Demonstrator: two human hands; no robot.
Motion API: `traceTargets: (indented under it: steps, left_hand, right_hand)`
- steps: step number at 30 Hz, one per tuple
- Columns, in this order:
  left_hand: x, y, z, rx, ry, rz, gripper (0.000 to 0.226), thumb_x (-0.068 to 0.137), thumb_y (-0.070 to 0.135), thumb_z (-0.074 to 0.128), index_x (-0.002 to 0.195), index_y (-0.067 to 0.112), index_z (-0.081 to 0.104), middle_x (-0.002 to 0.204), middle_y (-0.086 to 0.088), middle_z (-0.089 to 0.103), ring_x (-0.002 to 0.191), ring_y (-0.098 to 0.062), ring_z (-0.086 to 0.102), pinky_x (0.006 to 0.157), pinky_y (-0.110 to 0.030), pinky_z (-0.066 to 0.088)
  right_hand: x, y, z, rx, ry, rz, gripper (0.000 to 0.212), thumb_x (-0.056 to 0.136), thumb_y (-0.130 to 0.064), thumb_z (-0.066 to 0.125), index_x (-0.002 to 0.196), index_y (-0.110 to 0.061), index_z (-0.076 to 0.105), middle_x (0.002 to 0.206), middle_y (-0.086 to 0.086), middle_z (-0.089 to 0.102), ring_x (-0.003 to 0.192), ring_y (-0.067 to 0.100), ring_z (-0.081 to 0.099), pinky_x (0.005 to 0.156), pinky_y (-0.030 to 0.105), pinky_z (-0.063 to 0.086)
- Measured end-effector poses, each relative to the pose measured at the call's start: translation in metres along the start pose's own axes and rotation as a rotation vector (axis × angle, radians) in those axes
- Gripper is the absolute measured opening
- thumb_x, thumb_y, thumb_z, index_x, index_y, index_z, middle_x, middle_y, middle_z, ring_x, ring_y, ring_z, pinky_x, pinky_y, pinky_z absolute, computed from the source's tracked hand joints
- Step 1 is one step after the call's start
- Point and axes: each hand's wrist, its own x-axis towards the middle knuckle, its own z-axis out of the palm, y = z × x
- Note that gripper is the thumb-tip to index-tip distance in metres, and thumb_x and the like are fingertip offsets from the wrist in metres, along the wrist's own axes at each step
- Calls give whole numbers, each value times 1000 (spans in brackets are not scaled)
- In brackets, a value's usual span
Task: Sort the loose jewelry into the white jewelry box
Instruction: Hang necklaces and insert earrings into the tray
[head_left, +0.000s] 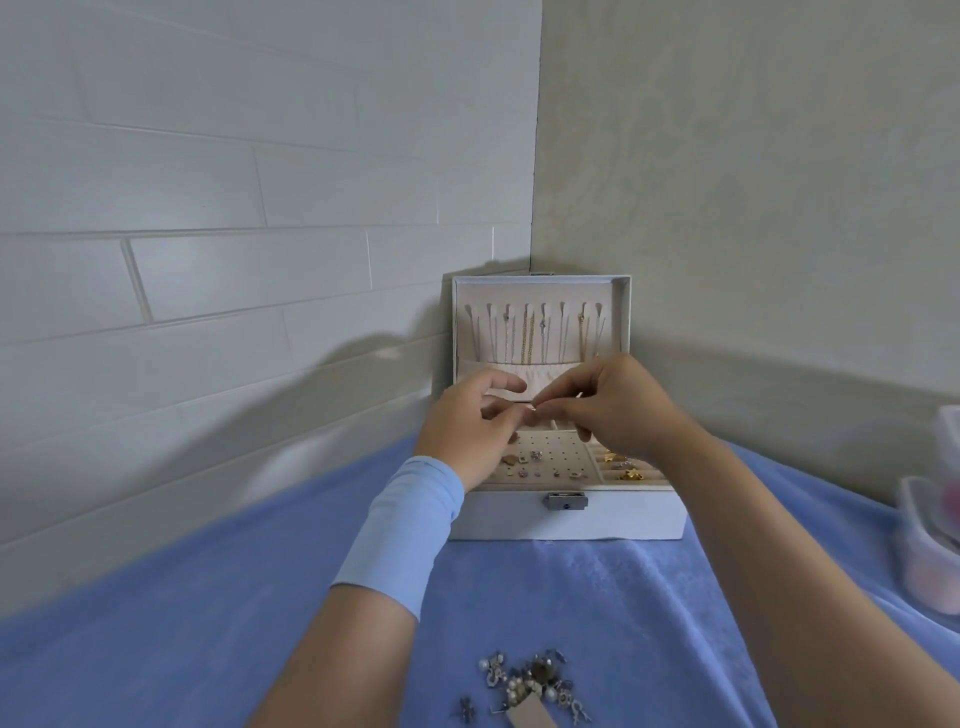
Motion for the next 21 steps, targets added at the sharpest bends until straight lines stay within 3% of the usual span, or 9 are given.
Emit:
traceTargets:
  steps: [2, 4, 8, 15, 21]
  left_hand:
    - [4, -7, 3, 220, 6, 70, 18, 94, 23, 59, 107, 32, 68, 96, 12, 72, 93, -9, 65, 82, -36, 58]
    - [4, -11, 4, 457, -27, 110, 22, 96, 24, 55, 107, 34, 71, 108, 12, 68, 107, -10, 58, 97, -37, 48]
    - [2, -12, 5, 767, -163, 146, 26, 97, 31, 50, 110, 38, 72, 124, 8, 63, 126, -17, 44, 106, -36, 35]
    - [1, -11, 5, 810, -179, 163, 26, 97, 34, 51, 114, 37, 70, 122, 7, 64, 123, -18, 48, 100, -31, 33]
    - [0, -12, 5, 726, -176, 140, 32, 89, 38, 61, 121, 35, 66, 121, 11, 64, 121, -14, 51, 105, -33, 39]
  right_hand:
    - [2, 7, 2, -181, -21, 45, 3, 82, -22, 83, 80, -24, 81, 70, -9, 71, 61, 3, 59, 64, 22, 51]
    - [2, 10, 5, -386, -71, 83, 1, 83, -26, 81, 83, -27, 81, 81, -13, 74, 78, 1, 65, 78, 26, 56]
    - [0, 7, 8, -612, -90, 85, 2, 83, -32, 77, 83, -33, 79, 84, -17, 73, 85, 3, 64, 79, 28, 57]
    - [-1, 5, 10, -722, -144, 35, 9, 86, -32, 69, 84, -34, 77, 85, -15, 71, 80, 5, 63, 62, 20, 47]
    - [-4, 4, 7, -560, -142, 81, 16, 93, -32, 66, 90, -26, 81, 85, -10, 74, 81, 10, 66, 74, 30, 57]
